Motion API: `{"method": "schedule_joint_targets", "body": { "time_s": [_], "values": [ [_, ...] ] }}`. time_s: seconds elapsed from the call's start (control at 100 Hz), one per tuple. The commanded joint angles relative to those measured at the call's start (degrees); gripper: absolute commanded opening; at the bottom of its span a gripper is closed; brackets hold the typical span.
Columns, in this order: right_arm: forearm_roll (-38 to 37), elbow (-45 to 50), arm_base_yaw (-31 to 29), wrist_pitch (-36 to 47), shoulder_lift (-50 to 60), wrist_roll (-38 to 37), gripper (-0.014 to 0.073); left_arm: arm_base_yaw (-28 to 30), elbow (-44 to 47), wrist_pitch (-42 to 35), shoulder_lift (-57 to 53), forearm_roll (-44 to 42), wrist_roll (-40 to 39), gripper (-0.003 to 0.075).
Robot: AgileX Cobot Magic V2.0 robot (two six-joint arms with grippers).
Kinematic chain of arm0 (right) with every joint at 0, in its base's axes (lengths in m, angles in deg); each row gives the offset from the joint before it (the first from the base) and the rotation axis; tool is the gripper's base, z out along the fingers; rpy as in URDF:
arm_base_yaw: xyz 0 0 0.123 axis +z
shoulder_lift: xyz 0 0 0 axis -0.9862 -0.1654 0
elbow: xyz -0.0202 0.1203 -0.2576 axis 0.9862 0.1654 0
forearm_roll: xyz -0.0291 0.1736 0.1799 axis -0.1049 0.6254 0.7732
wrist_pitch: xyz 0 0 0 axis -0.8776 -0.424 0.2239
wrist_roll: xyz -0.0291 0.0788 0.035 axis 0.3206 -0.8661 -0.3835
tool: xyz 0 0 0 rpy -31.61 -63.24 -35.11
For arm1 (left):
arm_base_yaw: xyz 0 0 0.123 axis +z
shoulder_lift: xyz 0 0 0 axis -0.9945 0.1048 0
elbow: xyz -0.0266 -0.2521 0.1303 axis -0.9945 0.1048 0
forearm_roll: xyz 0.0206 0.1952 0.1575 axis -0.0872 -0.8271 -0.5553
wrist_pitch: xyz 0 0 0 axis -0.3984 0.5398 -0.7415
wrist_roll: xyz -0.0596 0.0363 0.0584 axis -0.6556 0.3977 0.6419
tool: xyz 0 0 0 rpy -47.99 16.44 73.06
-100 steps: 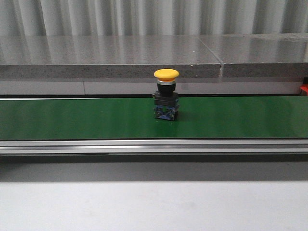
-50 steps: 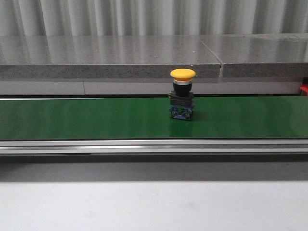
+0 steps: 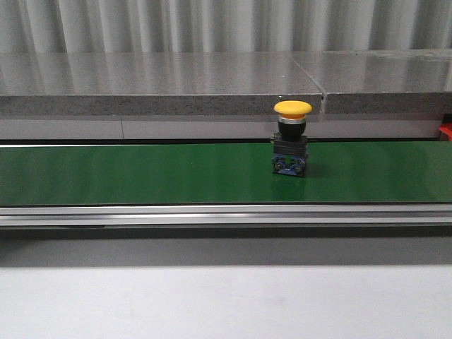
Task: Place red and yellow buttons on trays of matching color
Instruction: 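Lower the right gripper onto the yellow button on the belt and grasp it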
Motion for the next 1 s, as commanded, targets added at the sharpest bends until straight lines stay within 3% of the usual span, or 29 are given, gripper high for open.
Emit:
{"method": "schedule_joint_targets", "body": {
  "time_s": [0.0,0.27,0.7,0.99],
  "values": [
    [1.2,-1.5,-0.3,-2.7,6.9,0.5,0.0594,-0.4,-1.4,-4.3,0.6,0.0,0.0,-0.0021],
    [1.2,3.6,2.7,-8.9,17.1,2.5,0.0594,-0.4,-1.4,-4.3,0.6,0.0,0.0,-0.0021],
    [1.2,30.5,16.8,-9.1,36.2,6.1,0.0594,-0.4,-1.4,-4.3,0.6,0.0,0.0,-0.0021],
    [-3.4,42.4,23.2,-11.7,40.9,6.3,0.0594,-0.4,-1.4,-4.3,0.6,0.0,0.0,-0.0021]
  ]
}}
